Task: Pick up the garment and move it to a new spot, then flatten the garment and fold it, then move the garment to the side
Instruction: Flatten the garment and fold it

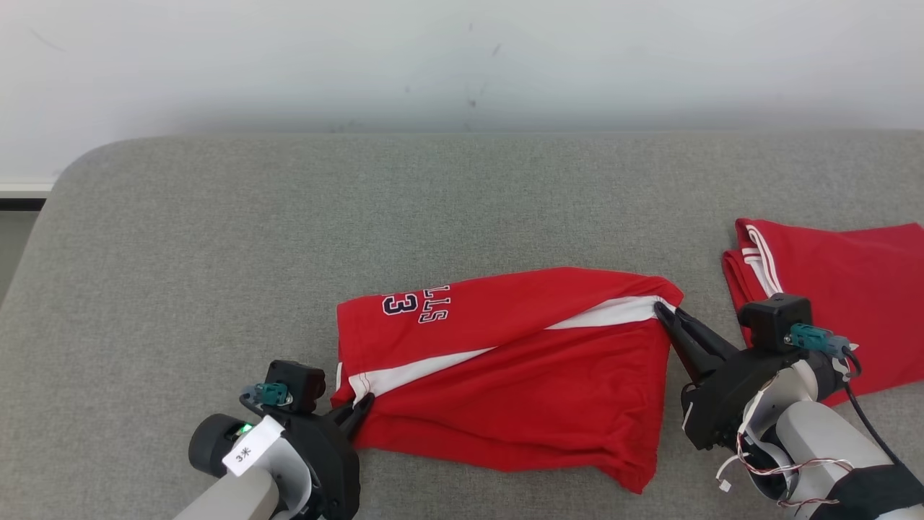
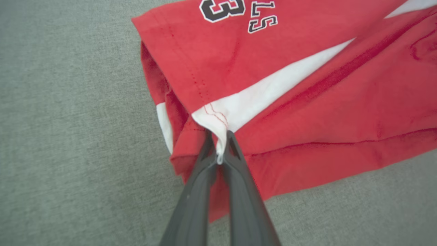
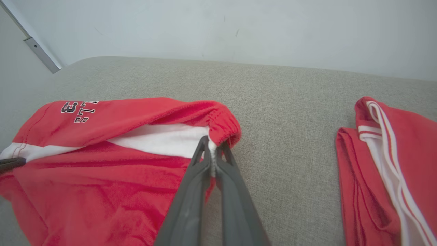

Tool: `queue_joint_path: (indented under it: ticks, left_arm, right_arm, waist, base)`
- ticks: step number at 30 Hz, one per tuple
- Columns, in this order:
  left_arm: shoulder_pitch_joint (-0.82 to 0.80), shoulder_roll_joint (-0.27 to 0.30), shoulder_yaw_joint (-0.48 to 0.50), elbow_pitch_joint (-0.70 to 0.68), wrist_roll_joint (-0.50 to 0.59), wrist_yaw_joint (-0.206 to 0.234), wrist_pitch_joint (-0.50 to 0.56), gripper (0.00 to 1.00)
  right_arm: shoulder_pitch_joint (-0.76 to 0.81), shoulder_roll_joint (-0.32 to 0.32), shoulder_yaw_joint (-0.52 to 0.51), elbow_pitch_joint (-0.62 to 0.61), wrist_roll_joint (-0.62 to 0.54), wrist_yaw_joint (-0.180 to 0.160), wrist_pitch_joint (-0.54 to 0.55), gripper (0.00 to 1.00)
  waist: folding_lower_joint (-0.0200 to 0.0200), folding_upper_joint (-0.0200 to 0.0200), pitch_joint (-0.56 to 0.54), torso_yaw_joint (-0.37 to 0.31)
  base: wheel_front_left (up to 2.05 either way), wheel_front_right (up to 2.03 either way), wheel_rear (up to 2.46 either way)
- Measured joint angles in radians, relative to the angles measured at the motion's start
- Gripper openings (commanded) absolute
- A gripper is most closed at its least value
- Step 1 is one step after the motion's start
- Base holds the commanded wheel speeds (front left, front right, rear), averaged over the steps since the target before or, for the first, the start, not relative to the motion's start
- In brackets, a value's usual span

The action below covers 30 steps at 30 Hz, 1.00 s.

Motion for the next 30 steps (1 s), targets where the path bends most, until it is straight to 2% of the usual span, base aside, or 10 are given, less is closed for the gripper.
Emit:
queue_joint_path:
  ticks: [2,3,4,5,6,22,23,25,26,30]
  left_arm:
    - [0.0,0.0,0.004,-0.007,0.0,0.0,0.0,0.0]
    - [0.0,0.001,0.009,-0.013,0.0,0.003,0.0,0.22]
    - [0.0,0.002,0.012,-0.017,0.0,0.005,0.0,0.63]
    - [0.0,0.002,0.012,-0.017,0.0,0.005,0.0,0.63]
    - [0.0,0.002,0.014,-0.019,0.0,0.01,0.0,1.0]
    - [0.001,0.011,0.021,-0.075,-0.002,0.028,0.008,1.0]
    - [0.001,0.012,0.021,-0.077,-0.003,0.028,0.01,0.85]
    - [0.001,0.012,0.02,-0.082,-0.005,0.029,0.017,0.16]
    - [0.001,0.012,0.02,-0.084,-0.005,0.029,0.017,0.0]
    - [0.001,0.014,0.02,-0.088,-0.008,0.033,0.027,0.0]
  right_arm:
    - [0.0,0.0,0.0,0.002,0.005,0.0,0.0,0.0]
    - [0.0,0.001,0.001,0.002,0.005,0.0,0.0,0.0]
    - [0.0,0.002,0.002,0.002,0.005,0.0,0.0,0.0]
    - [0.0,0.002,0.002,0.002,0.005,0.0,0.0,0.0]
    - [0.0,0.003,0.002,0.003,0.005,0.0,0.0,0.0]
    - [0.0,0.008,0.015,0.008,0.005,0.0,0.0,0.0]
    - [0.0,0.008,0.015,0.008,0.005,0.0,0.0,0.0]
    - [0.0,0.007,0.015,0.009,0.005,0.0,0.0,0.0]
    - [0.0,0.007,0.015,0.01,0.006,0.0,0.0,0.0]
    - [0.0,0.007,0.015,0.011,0.007,0.0,0.0,0.0]
  waist:
    - [0.0,0.0,-0.004,0.004]
    - [0.0,0.0,-0.006,0.006]
    - [0.0,0.0,-0.008,0.007]
    - [0.0,0.0,-0.008,0.007]
    - [0.0,0.0,-0.01,0.008]
    - [0.0,0.0,-0.03,0.008]
    - [0.0,0.0,-0.031,0.006]
    - [0.0,0.0,-0.032,0.004]
    - [0.0,0.0,-0.033,0.003]
    - [0.0,0.0,-0.034,0.001]
  base:
    - [0.0,0.0,0.0]
    - [0.0,0.0,0.0]
    - [0.0,0.0,0.0]
    - [0.0,0.0,0.0]
    - [0.0,0.0,0.0]
    - [0.0,0.0,0.0]
    - [0.0,0.0,0.0]
    - [0.0,0.0,0.0]
    - [0.0,0.0,0.0]
    - [0.0,0.0,0.0]
